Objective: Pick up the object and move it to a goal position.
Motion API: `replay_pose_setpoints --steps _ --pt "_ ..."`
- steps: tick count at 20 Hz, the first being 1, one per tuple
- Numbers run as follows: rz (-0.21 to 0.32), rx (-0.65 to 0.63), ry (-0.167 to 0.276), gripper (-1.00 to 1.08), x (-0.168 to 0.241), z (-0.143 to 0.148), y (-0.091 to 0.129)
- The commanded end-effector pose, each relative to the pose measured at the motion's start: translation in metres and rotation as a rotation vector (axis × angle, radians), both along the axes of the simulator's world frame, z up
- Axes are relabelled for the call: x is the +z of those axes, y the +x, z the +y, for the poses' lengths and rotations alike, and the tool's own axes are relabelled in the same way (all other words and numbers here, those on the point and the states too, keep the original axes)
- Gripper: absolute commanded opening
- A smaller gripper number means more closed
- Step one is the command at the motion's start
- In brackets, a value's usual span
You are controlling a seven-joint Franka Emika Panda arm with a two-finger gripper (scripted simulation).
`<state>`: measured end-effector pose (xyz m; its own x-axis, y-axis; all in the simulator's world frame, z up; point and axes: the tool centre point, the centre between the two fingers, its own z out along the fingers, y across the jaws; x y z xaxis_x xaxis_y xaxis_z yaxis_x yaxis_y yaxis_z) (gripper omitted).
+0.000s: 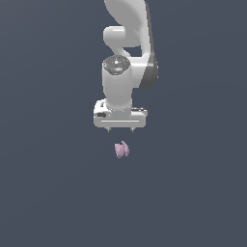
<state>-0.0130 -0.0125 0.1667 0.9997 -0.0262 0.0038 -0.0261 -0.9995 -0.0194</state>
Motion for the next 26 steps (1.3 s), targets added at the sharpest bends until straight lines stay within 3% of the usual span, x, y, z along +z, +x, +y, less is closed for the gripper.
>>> replay_pose_setpoints --steps 1,11,19,26 --pt "0.000 0.000 0.000 1.00 0.000 0.000 0.000" --pt "-0.074 -0.018 0.017 1.00 0.025 0.003 0.022" --pt "-0.064 0.021 0.010 1.00 0.015 0.003 0.023" --pt "-0.043 0.140 -0.005 1.00 -0.015 0.003 0.026"
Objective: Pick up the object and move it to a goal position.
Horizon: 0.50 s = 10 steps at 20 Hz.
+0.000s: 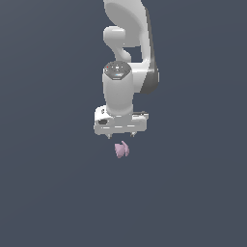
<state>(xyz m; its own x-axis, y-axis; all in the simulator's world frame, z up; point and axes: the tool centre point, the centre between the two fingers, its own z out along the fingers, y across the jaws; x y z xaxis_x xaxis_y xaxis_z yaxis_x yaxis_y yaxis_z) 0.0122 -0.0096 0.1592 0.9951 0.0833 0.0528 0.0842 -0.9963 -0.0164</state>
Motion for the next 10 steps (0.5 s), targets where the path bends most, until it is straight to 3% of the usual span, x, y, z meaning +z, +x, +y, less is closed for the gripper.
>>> replay_pose_setpoints --steps 1,10 --pt "0.010 0.054 -0.008 1.00 -0.014 0.000 0.001" --pt "0.041 0.228 -0.025 1.00 -0.059 0.002 0.002"
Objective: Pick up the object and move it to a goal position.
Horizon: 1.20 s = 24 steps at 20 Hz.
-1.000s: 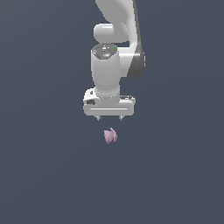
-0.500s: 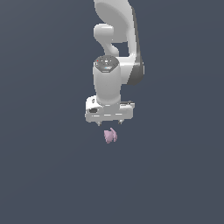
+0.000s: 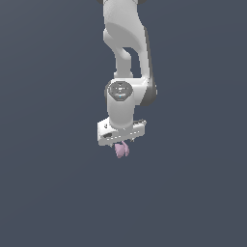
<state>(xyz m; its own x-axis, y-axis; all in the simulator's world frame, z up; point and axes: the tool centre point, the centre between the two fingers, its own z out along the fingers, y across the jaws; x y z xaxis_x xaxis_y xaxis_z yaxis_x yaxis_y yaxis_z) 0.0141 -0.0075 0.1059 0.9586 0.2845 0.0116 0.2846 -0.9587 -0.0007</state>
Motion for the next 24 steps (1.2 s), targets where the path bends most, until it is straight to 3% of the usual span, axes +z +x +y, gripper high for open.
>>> replay_pose_setpoints --steps 1,11,24 --pt "0.005 0.035 -0.003 1.00 -0.008 0.000 0.000" --pt "0.011 0.061 -0.004 1.00 -0.019 0.001 0.000" --pt "0.011 0.066 -0.004 1.00 -0.066 0.001 0.000"
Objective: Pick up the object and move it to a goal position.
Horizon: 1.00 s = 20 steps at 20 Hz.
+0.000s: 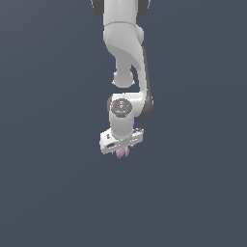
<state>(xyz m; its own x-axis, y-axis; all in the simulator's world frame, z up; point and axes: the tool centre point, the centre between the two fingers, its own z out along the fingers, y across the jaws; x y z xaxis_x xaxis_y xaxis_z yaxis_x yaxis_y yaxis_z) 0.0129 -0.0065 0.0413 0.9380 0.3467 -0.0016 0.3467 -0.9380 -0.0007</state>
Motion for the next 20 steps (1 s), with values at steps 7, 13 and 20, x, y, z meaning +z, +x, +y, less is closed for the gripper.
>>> replay_pose_setpoints --steps 7,13,20 --pt "-0.002 0.000 0.000 -1.00 -0.002 0.000 0.001" --pt "-0.002 0.000 0.000 -1.00 -0.001 0.000 0.001" --pt "-0.002 0.000 0.000 -1.00 0.021 0.011 0.004"
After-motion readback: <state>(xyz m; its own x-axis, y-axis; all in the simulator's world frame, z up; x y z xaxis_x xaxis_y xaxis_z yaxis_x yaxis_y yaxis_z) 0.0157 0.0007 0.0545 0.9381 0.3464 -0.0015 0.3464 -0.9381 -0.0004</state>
